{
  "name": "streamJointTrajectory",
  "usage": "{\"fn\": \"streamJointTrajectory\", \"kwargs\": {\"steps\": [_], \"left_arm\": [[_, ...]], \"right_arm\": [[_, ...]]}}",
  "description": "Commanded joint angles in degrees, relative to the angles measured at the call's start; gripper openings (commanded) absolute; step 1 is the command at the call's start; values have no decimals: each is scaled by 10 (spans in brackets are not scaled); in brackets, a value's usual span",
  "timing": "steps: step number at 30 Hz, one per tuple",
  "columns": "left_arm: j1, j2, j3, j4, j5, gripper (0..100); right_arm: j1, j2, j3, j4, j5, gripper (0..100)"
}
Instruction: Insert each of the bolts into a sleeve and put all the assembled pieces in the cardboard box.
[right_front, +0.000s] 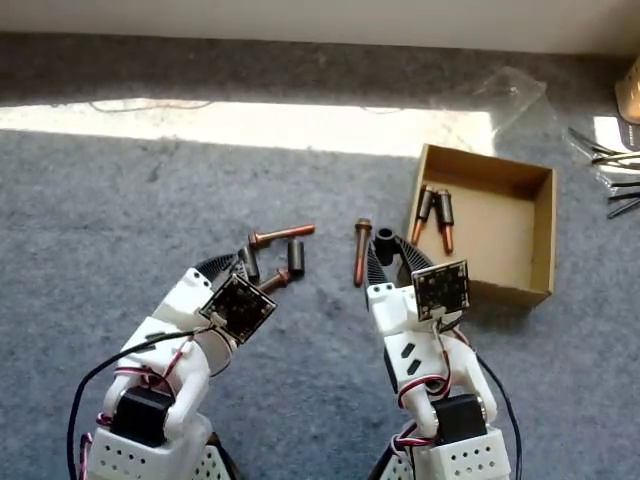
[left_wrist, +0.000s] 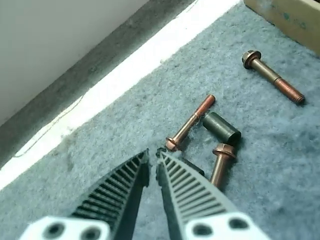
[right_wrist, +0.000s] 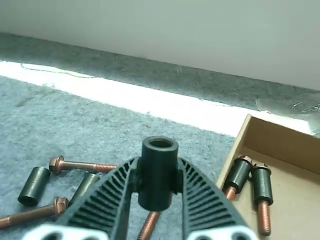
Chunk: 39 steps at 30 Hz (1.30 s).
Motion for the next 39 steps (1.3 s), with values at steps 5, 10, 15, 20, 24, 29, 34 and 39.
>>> {"fn": "streamJointTrajectory", "kwargs": {"steps": [5,10,15,20,24,29,34,39], "left_arm": [[11,253,-173,7,-3,42],[48,473,-281,9,-3,45],[87,669,-400,9,-3,45],[91,838,-532,62,-3,45],[88,961,-653,160,-1,45],[87,1086,-789,268,0,45],[87,1183,-880,318,0,46],[87,1237,-916,321,0,46]], "right_arm": [[4,-9,72,-18,-4,33],[4,-9,71,-18,-4,33],[4,-9,71,-17,-4,33],[4,-9,71,-17,-3,33],[4,-9,71,-17,-3,33],[4,-9,71,-16,-2,33],[4,-9,71,-16,-2,33],[5,-9,72,-16,-2,33]]}}
